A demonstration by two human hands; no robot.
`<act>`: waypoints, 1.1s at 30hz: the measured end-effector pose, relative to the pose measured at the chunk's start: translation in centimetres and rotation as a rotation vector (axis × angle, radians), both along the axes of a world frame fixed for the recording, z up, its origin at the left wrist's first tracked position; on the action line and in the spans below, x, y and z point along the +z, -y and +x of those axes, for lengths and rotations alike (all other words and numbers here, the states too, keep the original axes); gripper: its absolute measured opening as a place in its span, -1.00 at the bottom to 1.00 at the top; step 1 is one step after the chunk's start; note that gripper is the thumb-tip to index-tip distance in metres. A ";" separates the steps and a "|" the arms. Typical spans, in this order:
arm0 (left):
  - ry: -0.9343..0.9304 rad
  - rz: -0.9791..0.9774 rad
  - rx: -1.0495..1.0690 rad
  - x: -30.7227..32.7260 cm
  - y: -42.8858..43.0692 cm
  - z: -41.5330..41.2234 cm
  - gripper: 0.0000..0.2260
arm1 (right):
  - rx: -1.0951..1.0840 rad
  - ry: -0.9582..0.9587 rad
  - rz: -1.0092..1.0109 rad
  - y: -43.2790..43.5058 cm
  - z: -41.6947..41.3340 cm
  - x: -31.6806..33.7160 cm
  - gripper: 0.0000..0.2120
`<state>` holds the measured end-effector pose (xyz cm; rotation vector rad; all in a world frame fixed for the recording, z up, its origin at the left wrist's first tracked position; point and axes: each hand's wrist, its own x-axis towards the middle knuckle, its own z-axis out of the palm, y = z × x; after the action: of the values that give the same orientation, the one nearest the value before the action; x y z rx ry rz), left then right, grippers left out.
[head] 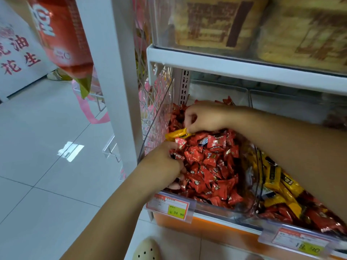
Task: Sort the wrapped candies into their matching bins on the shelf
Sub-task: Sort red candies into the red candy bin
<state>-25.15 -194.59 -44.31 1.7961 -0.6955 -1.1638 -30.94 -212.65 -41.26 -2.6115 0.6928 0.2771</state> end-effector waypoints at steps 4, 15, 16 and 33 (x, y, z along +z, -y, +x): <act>0.005 -0.018 0.021 0.0 0.0 -0.1 -0.59 | -0.147 0.230 0.140 0.5 -2.9 2.8 -0.87; 0.029 -0.076 0.027 0.2 0.1 -0.3 -0.66 | 0.042 -0.266 -0.134 -0.7 -4.1 1.6 -0.75; 0.028 -0.077 0.025 0.1 0.2 -0.3 -0.65 | 0.055 -0.334 -0.186 -0.8 -3.9 1.3 -0.70; -0.009 -0.438 -0.033 3.3 1.3 -4.5 -0.81 | -0.231 0.390 0.026 -6.3 -11.9 4.3 -0.82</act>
<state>-29.70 -195.93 -41.04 1.4144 -0.8993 -0.9503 -42.82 -206.37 -36.93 -2.4265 0.8277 -0.2828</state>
